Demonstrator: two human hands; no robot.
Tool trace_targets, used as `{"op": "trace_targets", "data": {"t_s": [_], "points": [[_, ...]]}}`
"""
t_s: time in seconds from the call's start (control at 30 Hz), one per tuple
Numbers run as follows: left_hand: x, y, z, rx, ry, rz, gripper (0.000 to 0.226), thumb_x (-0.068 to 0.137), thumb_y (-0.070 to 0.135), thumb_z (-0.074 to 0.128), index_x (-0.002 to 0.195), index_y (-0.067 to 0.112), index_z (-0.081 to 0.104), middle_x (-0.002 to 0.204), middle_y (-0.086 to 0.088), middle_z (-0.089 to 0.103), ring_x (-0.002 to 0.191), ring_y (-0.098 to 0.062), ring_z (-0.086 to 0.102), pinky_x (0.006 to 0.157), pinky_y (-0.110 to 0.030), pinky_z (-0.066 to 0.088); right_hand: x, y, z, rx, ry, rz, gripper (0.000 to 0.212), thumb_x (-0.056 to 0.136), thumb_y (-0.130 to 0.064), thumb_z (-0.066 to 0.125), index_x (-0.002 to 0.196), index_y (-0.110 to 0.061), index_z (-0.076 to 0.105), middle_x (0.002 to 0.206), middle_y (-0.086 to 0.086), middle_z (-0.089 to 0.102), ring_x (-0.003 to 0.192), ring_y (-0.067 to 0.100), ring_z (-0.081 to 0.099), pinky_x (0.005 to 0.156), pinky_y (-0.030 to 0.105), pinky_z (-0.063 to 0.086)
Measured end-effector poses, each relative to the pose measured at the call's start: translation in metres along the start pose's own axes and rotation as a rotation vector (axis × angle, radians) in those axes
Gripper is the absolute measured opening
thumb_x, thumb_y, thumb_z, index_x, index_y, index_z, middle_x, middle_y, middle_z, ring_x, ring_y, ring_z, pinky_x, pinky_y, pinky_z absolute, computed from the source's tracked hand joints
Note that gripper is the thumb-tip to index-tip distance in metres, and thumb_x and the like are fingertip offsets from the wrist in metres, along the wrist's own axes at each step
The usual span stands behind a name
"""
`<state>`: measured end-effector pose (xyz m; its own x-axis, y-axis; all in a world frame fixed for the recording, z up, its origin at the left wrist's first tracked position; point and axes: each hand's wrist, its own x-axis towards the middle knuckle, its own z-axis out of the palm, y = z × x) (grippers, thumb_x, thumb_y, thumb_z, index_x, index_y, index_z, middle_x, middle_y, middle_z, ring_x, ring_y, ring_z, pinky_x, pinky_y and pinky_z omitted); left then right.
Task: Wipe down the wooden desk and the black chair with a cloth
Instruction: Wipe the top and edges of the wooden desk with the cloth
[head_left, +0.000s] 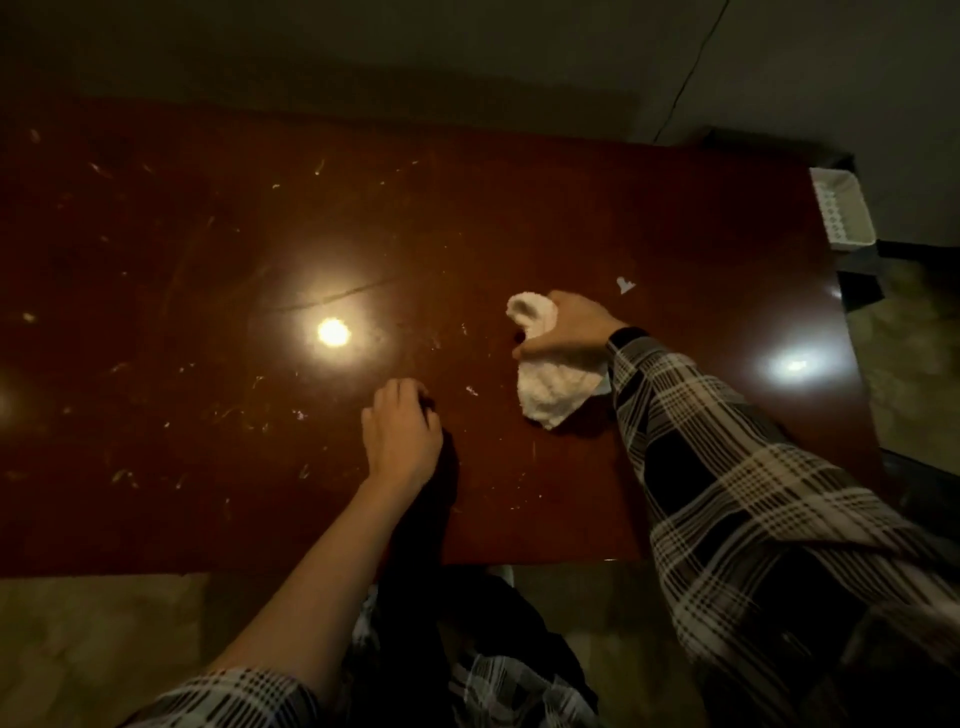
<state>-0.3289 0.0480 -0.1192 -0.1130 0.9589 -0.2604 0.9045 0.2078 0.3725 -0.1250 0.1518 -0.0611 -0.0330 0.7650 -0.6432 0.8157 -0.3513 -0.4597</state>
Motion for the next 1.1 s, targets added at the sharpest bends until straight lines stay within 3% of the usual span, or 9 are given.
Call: {"op": "trace_targets", "data": {"t_s": [0.07, 0.17, 0.37, 0.5, 0.7, 0.8, 0.9, 0.97, 1.1], "points": [[-0.005, 0.002, 0.006, 0.078, -0.037, -0.045, 0.029, 0.094, 0.026, 0.049, 0.119, 0.011, 0.046, 0.124, -0.005, 0.045, 0.116, -0.022, 0.040, 0.095, -0.034, 0.035, 0.004, -0.008, -0.006, -0.226, -0.070, -0.047, 0.085, 0.062, -0.031, 0.085, 0.132, -0.015, 0.037, 0.126, 0.006, 0.050, 0.105, 0.025, 0.053, 0.070, 0.032, 0.043], [-0.014, 0.008, 0.010, 0.132, -0.047, -0.076, 0.035, 0.093, 0.028, 0.049, 0.123, 0.011, 0.044, 0.128, -0.007, 0.042, 0.118, -0.024, 0.038, 0.096, -0.035, 0.035, 0.008, -0.017, -0.010, -0.247, -0.059, -0.082, 0.083, 0.065, -0.011, 0.083, 0.128, -0.015, 0.029, 0.124, 0.013, 0.044, 0.104, 0.029, 0.052, 0.075, 0.034, 0.046], [-0.024, 0.019, 0.015, 0.198, -0.033, -0.063, 0.038, 0.093, 0.031, 0.050, 0.125, 0.012, 0.042, 0.128, -0.005, 0.042, 0.121, -0.023, 0.038, 0.101, -0.034, 0.035, 0.014, -0.010, -0.001, -0.692, 0.500, -0.373, 0.078, 0.068, -0.021, 0.081, 0.129, -0.007, 0.035, 0.125, 0.017, 0.043, 0.112, 0.035, 0.047, 0.083, 0.047, 0.042], [-0.029, 0.017, 0.019, 0.244, -0.007, -0.035, 0.037, 0.091, 0.032, 0.052, 0.123, 0.014, 0.043, 0.128, -0.005, 0.044, 0.122, -0.023, 0.039, 0.105, -0.035, 0.032, 0.021, 0.023, 0.029, -0.749, 0.378, -0.450, 0.053, 0.084, -0.027, 0.064, 0.132, -0.016, 0.043, 0.129, 0.014, 0.043, 0.117, 0.033, 0.043, 0.088, 0.046, 0.039], [-0.034, 0.016, 0.024, 0.240, 0.001, -0.020, 0.041, 0.090, 0.030, 0.054, 0.125, 0.013, 0.043, 0.132, -0.008, 0.047, 0.130, -0.025, 0.035, 0.114, -0.038, 0.022, 0.013, 0.034, 0.017, -0.649, 0.094, -0.392, 0.084, 0.083, -0.025, 0.061, 0.151, -0.031, 0.012, 0.148, 0.016, 0.023, 0.133, 0.035, 0.028, 0.096, 0.046, 0.041], [-0.038, 0.015, 0.029, 0.222, -0.008, -0.040, 0.049, 0.091, 0.028, 0.054, 0.134, 0.012, 0.037, 0.139, -0.013, 0.040, 0.136, -0.027, 0.028, 0.118, -0.040, 0.012, 0.016, 0.036, 0.004, -0.337, 0.035, -0.338, 0.098, 0.079, -0.026, 0.068, 0.151, -0.027, 0.002, 0.145, 0.020, 0.026, 0.130, 0.034, 0.035, 0.099, 0.043, 0.041], [-0.040, 0.016, 0.030, 0.255, 0.024, -0.023, 0.052, 0.090, 0.029, 0.055, 0.135, 0.014, 0.035, 0.136, -0.013, 0.038, 0.132, -0.027, 0.032, 0.118, -0.044, 0.002, 0.026, 0.038, -0.002, -0.239, 0.090, -0.213, 0.083, 0.078, -0.036, 0.070, 0.146, -0.015, 0.027, 0.143, 0.017, 0.034, 0.130, 0.033, 0.034, 0.104, 0.043, 0.034], [-0.037, 0.016, 0.030, 0.293, 0.035, -0.023, 0.047, 0.090, 0.031, 0.055, 0.131, 0.014, 0.039, 0.134, -0.012, 0.040, 0.130, -0.027, 0.034, 0.116, -0.045, -0.002, 0.029, 0.039, -0.001, -0.304, 0.046, -0.140, 0.072, 0.074, -0.044, 0.073, 0.133, -0.012, 0.045, 0.128, 0.011, 0.049, 0.117, 0.030, 0.046, 0.095, 0.041, 0.042], [-0.034, 0.019, 0.033, 0.317, 0.049, -0.045, 0.033, 0.089, 0.029, 0.056, 0.115, 0.010, 0.050, 0.136, -0.014, 0.041, 0.128, -0.029, 0.037, 0.117, -0.049, -0.001, 0.018, 0.035, 0.010, -0.547, 0.059, -0.156, 0.057, 0.066, -0.058, 0.072, 0.101, -0.018, 0.052, 0.097, -0.001, 0.056, 0.092, 0.021, 0.053, 0.091, 0.042, 0.035]]}}
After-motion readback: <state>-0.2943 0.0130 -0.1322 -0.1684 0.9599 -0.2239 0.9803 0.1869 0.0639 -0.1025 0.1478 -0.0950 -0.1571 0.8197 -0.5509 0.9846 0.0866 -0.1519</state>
